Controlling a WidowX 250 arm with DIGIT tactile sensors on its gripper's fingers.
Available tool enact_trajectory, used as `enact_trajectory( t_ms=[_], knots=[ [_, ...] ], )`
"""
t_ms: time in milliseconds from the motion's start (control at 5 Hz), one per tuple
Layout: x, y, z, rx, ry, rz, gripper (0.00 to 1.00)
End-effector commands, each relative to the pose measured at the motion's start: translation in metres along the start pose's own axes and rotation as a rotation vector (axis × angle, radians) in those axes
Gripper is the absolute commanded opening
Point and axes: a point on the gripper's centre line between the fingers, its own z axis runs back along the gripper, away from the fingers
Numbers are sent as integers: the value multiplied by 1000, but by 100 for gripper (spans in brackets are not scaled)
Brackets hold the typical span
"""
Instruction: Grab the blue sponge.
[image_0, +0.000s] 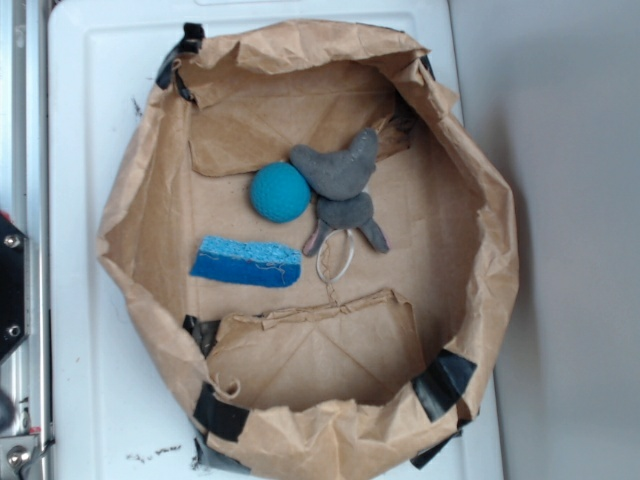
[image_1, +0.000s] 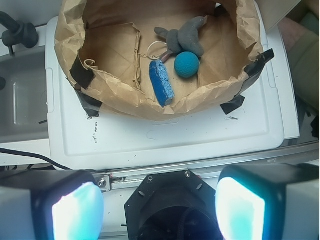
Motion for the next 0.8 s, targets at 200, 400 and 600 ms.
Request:
enact_trajectory(
  t_ms=[200, 400, 600],
  knots=[
    [40, -10, -19, 29, -25, 108, 100],
    [57, -10, -25, 5, -55, 179, 100],
    [75, -12, -35, -25, -62, 92, 100]
  ],
)
